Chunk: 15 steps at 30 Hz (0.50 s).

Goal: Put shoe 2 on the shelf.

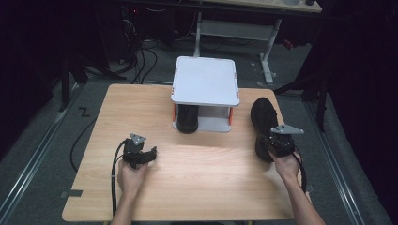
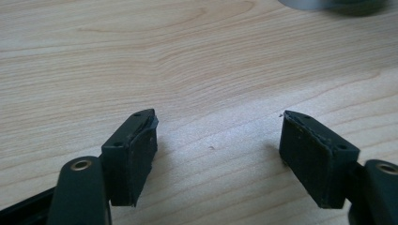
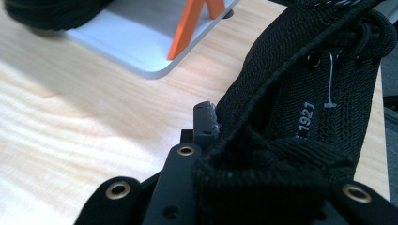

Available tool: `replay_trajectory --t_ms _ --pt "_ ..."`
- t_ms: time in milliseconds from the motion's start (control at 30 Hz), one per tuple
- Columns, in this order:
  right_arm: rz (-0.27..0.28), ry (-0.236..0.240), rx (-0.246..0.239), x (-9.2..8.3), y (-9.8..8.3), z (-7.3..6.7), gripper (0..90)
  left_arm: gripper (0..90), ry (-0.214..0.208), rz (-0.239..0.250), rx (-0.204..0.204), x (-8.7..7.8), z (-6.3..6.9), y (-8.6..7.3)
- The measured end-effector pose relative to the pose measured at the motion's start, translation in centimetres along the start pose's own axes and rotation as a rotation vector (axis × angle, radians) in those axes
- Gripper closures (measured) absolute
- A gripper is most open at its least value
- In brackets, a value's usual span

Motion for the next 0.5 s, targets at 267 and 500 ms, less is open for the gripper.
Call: replay_trajectory --t_ms 267,500 --pt "-0.001 0.039 -0.002 -1.8 -1.8 -1.4 86.2 27.5 -0.002 -0.001 0.001 0.0 0.0 0.0" --pt "-0.004 0.088 -0.016 -3.2 -3.5 -3.4 86.1 22.5 -0.001 -0.01 -0.003 0.1 0.1 0.0"
Point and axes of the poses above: each handheld gripper's, and its own axes: x roughly forward along the jaws, y roughly out of its top, z roughly to its right, the point moved 5 cm from there along x, roughly forward along the jaws, and after that the axes turned 12 degrees about x, right-handed, at the moved point
